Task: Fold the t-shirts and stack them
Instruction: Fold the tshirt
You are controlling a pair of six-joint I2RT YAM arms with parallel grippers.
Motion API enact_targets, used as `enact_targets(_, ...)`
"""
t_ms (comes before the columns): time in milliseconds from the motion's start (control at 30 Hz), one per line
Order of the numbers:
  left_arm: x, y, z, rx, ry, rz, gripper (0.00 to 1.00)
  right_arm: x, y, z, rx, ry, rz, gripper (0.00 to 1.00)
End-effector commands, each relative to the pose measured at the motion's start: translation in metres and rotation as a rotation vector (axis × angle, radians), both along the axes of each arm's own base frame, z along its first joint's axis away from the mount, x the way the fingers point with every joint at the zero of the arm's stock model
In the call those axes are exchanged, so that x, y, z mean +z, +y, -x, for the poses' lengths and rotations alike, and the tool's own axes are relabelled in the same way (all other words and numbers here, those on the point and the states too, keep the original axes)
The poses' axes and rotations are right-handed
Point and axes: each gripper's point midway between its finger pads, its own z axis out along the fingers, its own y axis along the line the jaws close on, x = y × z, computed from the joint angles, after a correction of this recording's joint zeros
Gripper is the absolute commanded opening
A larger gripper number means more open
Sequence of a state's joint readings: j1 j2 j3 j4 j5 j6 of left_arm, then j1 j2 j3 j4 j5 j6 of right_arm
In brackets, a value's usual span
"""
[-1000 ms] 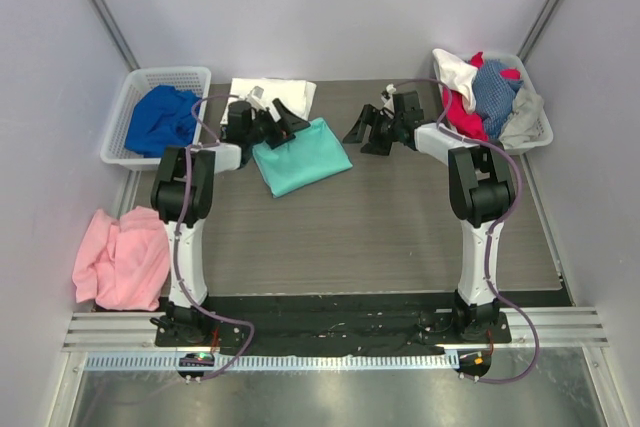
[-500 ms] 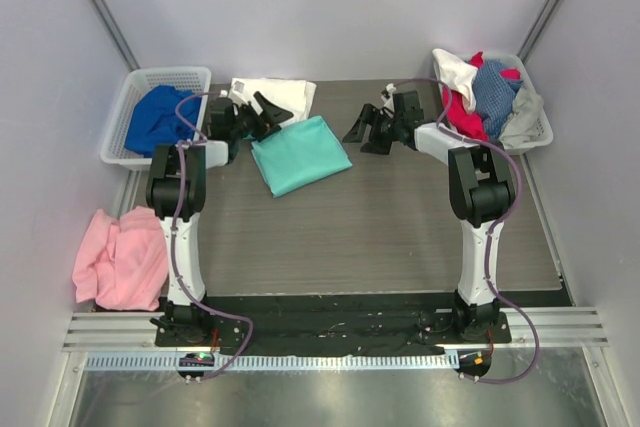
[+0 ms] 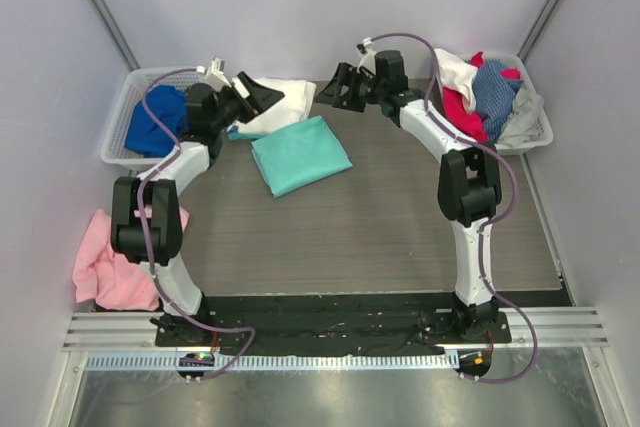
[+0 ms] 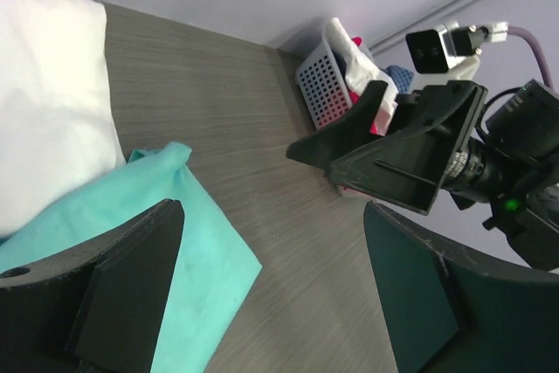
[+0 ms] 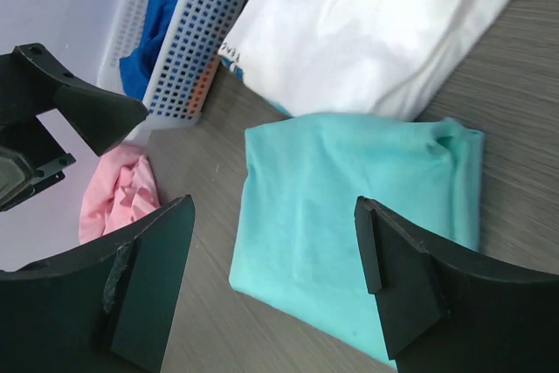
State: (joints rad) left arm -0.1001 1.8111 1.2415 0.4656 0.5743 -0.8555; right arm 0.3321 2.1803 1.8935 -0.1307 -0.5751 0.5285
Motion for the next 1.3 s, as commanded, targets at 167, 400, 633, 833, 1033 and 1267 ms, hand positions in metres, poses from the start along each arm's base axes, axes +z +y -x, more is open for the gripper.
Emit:
enact_targets(167, -0.066, -0.011, 0.053, 0.013, 0.151, -0.114, 0.89, -0.040, 0.075, 0.033, 0.260, 0.071, -0.180, 0.83)
enact_targets(400, -0.085, -0.025, 0.076, -0.027, 0.199, -0.126, 0.89, -0.048, 0.087, 0.028, 0.305, 0.069, -0.277, 0.84)
enact_targets(633, -0.097, -0.026, 0.082, -0.037, 0.227, -0.129, 0.89, -0.045, 0.095, 0.010, 0.311, 0.032, -0.331, 0.85)
enact_targets(833, -0.112, -0.025, 0.090, -0.039, 0.261, -0.137, 0.89, -0.059, 0.097, -0.011, 0.287, 0.044, -0.360, 0.85)
enact_targets(1033, -0.120, -0.023, 0.095, -0.035, 0.280, -0.142, 0.89, -0.072, 0.089, -0.032, 0.257, 0.042, -0.379, 0.86)
enact_targets(1267, -0.120, -0.022, 0.096, -0.037, 0.283, -0.148, 0.89, -0.067, 0.066, -0.065, 0.201, -0.036, -0.395, 0.91)
